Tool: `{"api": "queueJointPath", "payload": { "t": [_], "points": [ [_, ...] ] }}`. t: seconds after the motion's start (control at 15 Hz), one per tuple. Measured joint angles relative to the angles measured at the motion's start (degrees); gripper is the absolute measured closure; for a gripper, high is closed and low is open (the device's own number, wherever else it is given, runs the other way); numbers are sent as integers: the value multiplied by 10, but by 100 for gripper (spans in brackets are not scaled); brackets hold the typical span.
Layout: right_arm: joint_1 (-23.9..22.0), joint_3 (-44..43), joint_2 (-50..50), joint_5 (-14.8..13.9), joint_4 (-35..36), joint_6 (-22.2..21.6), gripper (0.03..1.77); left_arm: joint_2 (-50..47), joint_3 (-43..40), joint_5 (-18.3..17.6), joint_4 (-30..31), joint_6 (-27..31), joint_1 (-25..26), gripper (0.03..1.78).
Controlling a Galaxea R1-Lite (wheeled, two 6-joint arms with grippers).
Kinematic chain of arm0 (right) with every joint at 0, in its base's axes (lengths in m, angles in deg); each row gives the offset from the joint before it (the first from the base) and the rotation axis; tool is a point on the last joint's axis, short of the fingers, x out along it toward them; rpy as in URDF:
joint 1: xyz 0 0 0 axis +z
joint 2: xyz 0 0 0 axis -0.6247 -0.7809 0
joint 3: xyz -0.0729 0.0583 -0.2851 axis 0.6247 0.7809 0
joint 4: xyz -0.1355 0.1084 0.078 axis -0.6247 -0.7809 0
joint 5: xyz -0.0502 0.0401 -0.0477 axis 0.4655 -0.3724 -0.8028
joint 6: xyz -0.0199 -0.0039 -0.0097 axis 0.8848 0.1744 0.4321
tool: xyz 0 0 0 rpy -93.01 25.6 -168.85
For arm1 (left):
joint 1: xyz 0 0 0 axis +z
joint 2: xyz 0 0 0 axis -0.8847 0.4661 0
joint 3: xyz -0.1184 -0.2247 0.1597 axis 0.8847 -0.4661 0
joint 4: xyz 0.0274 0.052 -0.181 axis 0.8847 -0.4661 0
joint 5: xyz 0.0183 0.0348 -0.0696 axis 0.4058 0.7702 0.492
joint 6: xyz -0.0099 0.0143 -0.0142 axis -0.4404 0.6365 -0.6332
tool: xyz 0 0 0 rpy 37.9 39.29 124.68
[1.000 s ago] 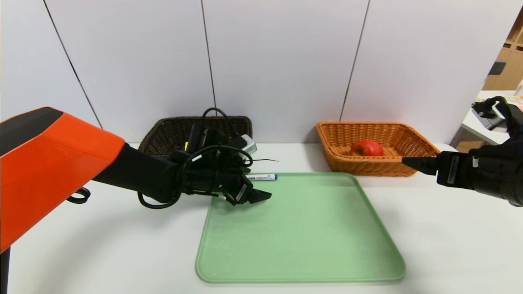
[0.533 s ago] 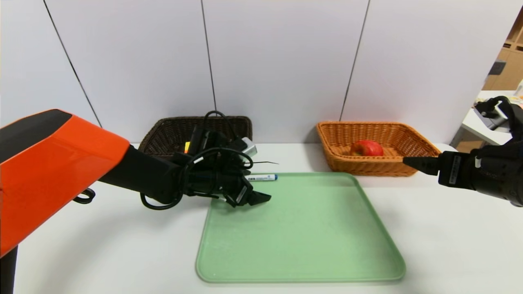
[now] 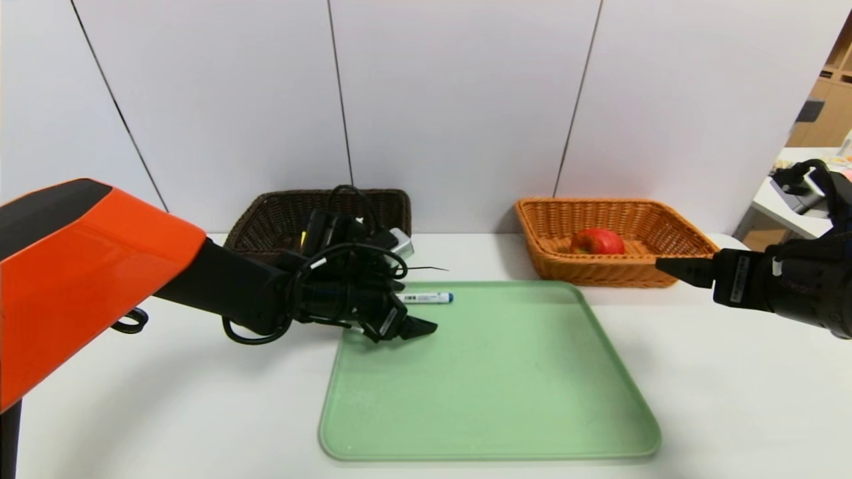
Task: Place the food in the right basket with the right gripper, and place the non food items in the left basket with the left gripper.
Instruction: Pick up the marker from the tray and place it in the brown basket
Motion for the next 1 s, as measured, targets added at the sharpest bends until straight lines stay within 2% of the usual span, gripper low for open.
{"api": "queueJointPath", "payload": {
  "t": [0.27,0.8,0.93,1.0],
  "points": [
    [0,-1,-1,0,0,0,10,-29,-37,-17,-9,-32,-9,12],
    [7,-5,4,1,0,1,10,-47,-71,-15,-2,-47,-11,12],
    [7,-4,7,2,0,0,10,-37,-71,-13,26,-45,-12,12],
    [7,-3,8,2,0,0,10,-29,-77,-14,62,-45,-11,12]
  ]
}}
